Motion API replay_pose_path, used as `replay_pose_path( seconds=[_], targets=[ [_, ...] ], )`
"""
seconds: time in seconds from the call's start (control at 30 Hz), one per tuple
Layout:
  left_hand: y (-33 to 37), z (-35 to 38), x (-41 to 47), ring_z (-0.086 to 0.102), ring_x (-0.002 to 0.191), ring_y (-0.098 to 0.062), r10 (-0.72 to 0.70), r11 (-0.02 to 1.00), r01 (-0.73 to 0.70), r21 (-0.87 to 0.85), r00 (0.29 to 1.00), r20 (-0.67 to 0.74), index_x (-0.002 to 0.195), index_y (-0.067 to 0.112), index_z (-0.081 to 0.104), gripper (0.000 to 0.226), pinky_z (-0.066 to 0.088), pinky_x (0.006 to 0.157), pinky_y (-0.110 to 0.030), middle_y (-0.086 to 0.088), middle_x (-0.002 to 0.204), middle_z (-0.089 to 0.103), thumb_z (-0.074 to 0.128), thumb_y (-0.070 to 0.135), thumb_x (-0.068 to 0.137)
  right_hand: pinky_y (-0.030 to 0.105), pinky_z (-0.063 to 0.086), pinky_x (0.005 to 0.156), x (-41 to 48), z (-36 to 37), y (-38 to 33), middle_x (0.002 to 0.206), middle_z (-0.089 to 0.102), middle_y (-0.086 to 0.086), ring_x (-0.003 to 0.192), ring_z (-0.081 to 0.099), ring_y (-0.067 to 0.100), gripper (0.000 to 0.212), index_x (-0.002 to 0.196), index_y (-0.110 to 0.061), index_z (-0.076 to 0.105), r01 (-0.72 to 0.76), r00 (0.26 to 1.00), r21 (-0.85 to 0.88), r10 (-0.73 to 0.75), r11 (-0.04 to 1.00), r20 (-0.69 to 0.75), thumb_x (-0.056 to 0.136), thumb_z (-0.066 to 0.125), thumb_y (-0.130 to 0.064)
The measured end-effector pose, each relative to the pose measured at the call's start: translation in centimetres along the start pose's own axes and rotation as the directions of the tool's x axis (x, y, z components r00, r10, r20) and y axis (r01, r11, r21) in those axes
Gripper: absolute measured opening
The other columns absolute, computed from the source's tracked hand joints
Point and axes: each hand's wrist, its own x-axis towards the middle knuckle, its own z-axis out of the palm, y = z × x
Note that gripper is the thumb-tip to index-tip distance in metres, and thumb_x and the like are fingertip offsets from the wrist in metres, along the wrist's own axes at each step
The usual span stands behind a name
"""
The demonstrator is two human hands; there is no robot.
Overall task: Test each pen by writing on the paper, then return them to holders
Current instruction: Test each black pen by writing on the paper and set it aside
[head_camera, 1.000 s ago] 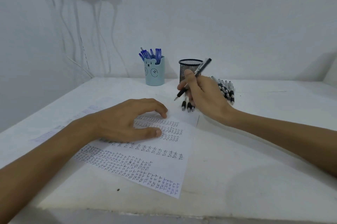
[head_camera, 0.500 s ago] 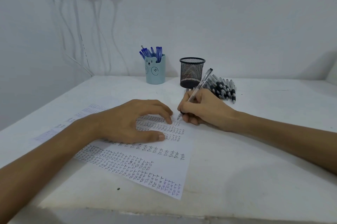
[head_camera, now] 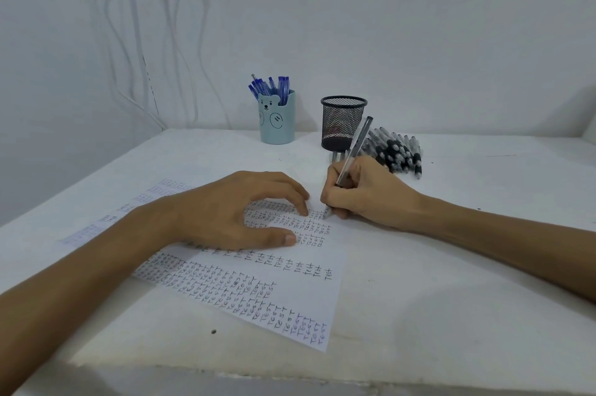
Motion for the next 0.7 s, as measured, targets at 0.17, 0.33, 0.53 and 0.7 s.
replay_pose_path(
  seconds=[0.17,0.33,0.53,0.7],
  targets=[
    [-0.01,0.06,-0.01,0.049,0.138,-0.002,0.001,1.000,-0.001,0.004,1.000,-0.003,0.127,0.038,0.066,0.034,0.039,0.117,-0.031,0.023,0.143,0.055,0.071,0.048,0.094,0.022,0.042,0.053,0.12,0.01,0.00,0.060,0.065,0.013,0.056,0.052,0.020,0.021,0.079,0.004,0.064,-0.005,1.000,-0.001,0.005,1.000,-0.005,0.081,0.065,-0.016],
    [-0.07,0.05,0.00,0.049,0.138,-0.002,0.000,1.000,0.000,0.000,1.000,0.000,0.127,0.039,0.066,0.034,0.039,0.117,-0.032,0.023,0.143,0.055,0.071,0.048,0.094,0.025,0.044,0.054,0.20,0.08,0.03,0.057,0.064,0.012,0.053,0.051,0.020,0.019,0.074,0.002,0.061,-0.014,1.000,0.008,0.014,1.000,-0.025,0.080,0.065,-0.016],
    [-0.16,0.06,-0.04,0.049,0.139,-0.002,-0.002,1.000,0.002,-0.005,1.000,0.005,0.127,0.040,0.065,0.036,0.039,0.117,-0.037,0.024,0.144,0.054,0.070,0.051,0.094,0.018,0.039,0.050,0.15,0.06,-0.09,0.056,0.063,0.011,0.052,0.048,0.018,0.017,0.074,0.004,0.061,-0.033,0.999,-0.020,0.032,0.999,-0.026,0.085,0.065,-0.008],
    [-0.23,0.05,0.02,0.049,0.138,-0.002,-0.005,1.000,0.005,-0.001,1.000,0.003,0.127,0.041,0.065,0.036,0.040,0.117,-0.038,0.025,0.143,0.055,0.070,0.053,0.093,0.019,0.041,0.051,0.20,0.13,-0.03,0.057,0.064,0.011,0.052,0.051,0.017,0.017,0.075,0.004,0.061,-0.038,0.999,-0.009,0.037,0.999,-0.038,0.084,0.065,-0.009]
  ],
)
